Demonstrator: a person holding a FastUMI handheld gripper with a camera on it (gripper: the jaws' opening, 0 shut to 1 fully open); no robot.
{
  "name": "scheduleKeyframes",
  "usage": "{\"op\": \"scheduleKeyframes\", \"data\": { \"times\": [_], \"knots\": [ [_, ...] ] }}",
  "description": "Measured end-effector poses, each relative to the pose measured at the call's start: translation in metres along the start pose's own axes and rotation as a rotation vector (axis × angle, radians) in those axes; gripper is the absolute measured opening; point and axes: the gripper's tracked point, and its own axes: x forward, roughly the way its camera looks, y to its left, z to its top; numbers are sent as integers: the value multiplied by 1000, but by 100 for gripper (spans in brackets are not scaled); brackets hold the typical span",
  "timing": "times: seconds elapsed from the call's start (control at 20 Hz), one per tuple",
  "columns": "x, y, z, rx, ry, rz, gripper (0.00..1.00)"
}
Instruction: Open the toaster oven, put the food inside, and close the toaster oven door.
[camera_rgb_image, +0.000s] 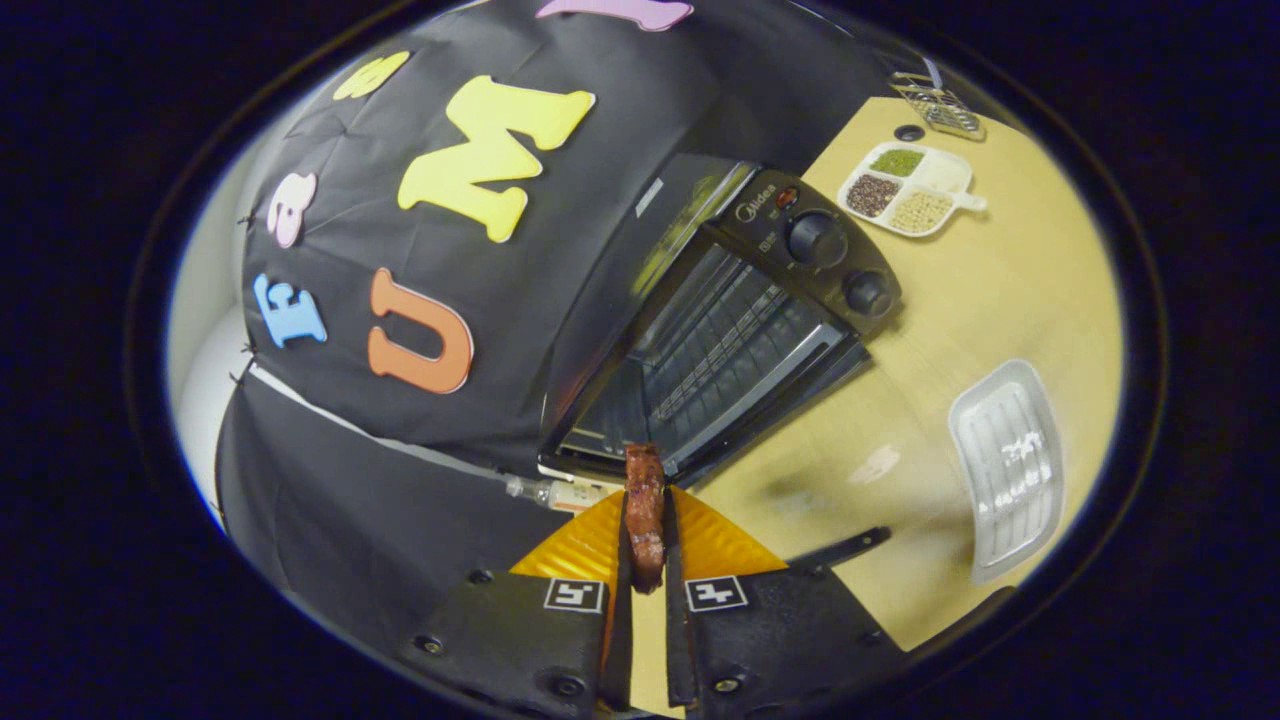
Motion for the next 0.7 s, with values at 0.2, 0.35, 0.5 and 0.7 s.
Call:
{"op": "scheduleKeyframes", "data": {
  "times": [0.2,0.35,0.5,0.7],
  "knots": [
    [42,-9,11,54,-104,-15,17],
    [70,-9,20,122,-169,-5,17],
    [92,-19,33,137,-249,-43,17],
    [118,-27,45,154,-316,-93,16]
  ]
}}
